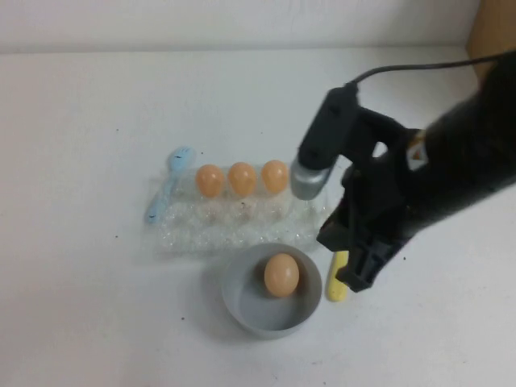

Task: Take an egg out of the egg box

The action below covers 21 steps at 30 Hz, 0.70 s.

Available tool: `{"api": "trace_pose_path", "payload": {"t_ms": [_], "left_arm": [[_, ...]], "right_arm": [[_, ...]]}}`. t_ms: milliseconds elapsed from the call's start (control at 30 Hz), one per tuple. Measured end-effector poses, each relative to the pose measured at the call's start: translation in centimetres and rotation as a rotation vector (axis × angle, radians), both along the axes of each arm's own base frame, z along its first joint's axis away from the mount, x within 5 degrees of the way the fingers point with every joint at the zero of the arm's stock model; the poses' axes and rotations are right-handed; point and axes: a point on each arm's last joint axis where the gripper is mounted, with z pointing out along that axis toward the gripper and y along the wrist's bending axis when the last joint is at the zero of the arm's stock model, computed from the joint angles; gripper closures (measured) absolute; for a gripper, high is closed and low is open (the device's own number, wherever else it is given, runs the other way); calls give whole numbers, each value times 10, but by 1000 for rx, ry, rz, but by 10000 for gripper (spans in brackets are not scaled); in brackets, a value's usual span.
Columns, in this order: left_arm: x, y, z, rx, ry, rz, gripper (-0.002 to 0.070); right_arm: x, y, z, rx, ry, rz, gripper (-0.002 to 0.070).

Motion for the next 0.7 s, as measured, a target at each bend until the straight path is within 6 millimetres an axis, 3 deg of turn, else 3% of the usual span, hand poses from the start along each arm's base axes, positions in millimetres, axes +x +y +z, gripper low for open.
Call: {"api": "trace_pose_path", "payload": {"t_ms": [300,533,700], "left_arm": [[0,0,0,0,0,0,680],[0,0,0,0,0,0,680],[0,0,0,0,0,0,680]], "right_arm": [[-78,-72,7,346,-144,-300,692],[-125,-115,5,442,-215,-353,693],[-146,-135,-2,476,-277,-349,692]]}}
